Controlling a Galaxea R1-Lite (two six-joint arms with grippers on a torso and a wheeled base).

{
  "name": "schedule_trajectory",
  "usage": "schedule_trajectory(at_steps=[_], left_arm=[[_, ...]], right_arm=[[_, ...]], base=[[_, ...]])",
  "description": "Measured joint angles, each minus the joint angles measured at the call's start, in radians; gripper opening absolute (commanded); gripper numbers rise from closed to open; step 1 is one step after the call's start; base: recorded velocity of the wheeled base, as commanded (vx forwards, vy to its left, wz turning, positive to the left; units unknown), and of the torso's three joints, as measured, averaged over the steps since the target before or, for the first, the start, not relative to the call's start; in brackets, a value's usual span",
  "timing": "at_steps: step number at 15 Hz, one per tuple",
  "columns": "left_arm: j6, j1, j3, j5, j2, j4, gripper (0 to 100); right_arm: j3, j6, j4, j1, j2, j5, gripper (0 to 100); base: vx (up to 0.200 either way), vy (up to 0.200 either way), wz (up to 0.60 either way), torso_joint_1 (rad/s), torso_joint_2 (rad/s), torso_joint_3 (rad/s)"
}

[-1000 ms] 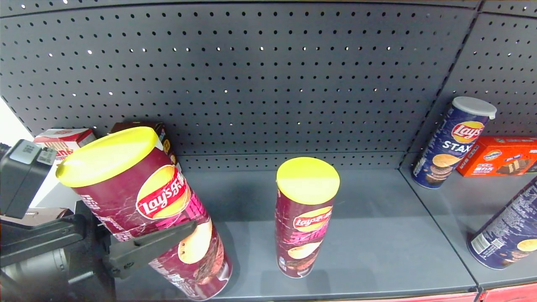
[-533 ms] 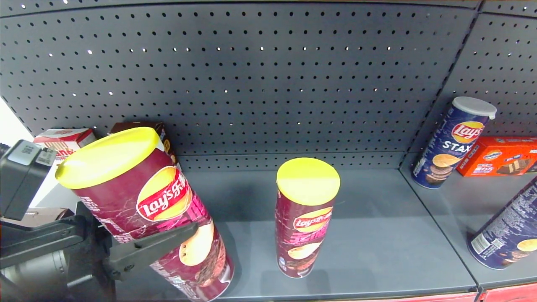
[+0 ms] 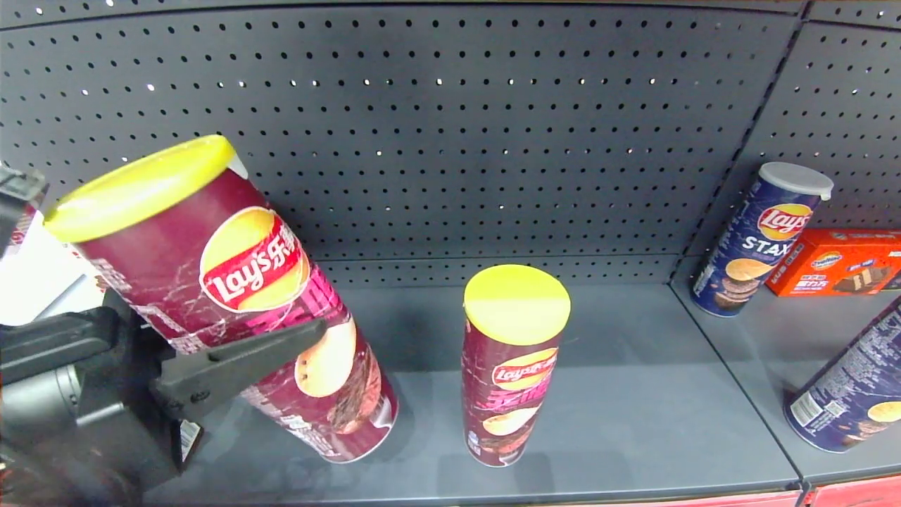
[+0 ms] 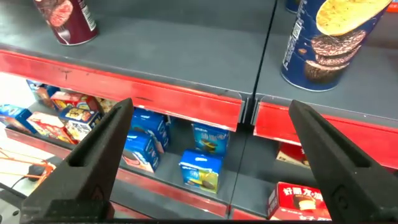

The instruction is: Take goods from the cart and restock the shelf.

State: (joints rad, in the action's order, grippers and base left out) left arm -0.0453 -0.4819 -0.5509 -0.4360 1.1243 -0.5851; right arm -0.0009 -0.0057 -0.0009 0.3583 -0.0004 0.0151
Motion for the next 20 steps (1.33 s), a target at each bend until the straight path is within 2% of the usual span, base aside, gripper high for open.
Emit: schedule_trajectory(at_steps=[2,3,5,6,8,9,13,16,18,20], left_arm=[[0.0,0.003,-0.058,0.0,0.014,0.042,0],[0.0,0.006,-0.122,0.001,0.027,0.083,0],[0.006,0.015,-0.241,0.0,0.058,0.238,0],[0.026,0.018,-0.278,0.0,0.076,0.26,0],[0.12,0.024,-0.3,0.001,0.112,0.269,0],[0.143,0.031,-0.306,0.0,0.135,0.271,0],[0.211,0.044,-0.34,-0.008,0.269,0.247,0],[0.226,0.049,-0.413,-0.019,0.393,0.215,0],[0.272,0.048,-0.465,-0.027,0.477,0.188,0],[0.305,0.047,-0.508,-0.08,0.549,0.184,0]], right_arm=[[0.0,0.0,0.0,0.0,0.0,0.0,100],[0.0,0.0,0.0,0.0,0.0,0.0,100],[0.0,0.0,0.0,0.001,0.0,0.0,100],[0.0,0.0,0.0,0.0,0.0,0.0,100],[0.0,0.0,0.0,0.0,0.0,0.0,100],[0.0,0.0,0.0,0.0,0.0,0.0,100],[0.0,0.0,0.0,0.0,-0.001,0.0,100],[0.001,0.0,0.0,0.001,-0.001,0.0,100],[0.0,0.0,0.0,0.0,-0.001,0.0,100],[0.0,0.0,0.0,0.0,-0.001,0.0,100]], base=[[0.0,0.0,0.0,0.0,0.0,0.0],[0.0,0.0,0.0,0.0,0.0,0.0],[0.0,0.0,0.0,0.0,0.0,0.0],[0.0,0.0,0.0,0.0,0.0,0.0],[0.0,0.0,0.0,0.0,0.0,0.0],[0.0,0.0,0.0,0.0,0.0,0.0],[0.0,0.0,0.0,0.0,0.0,0.0],[0.0,0.0,0.0,0.0,0.0,0.0],[0.0,0.0,0.0,0.0,0.0,0.0],[0.0,0.0,0.0,0.0,0.0,0.0]])
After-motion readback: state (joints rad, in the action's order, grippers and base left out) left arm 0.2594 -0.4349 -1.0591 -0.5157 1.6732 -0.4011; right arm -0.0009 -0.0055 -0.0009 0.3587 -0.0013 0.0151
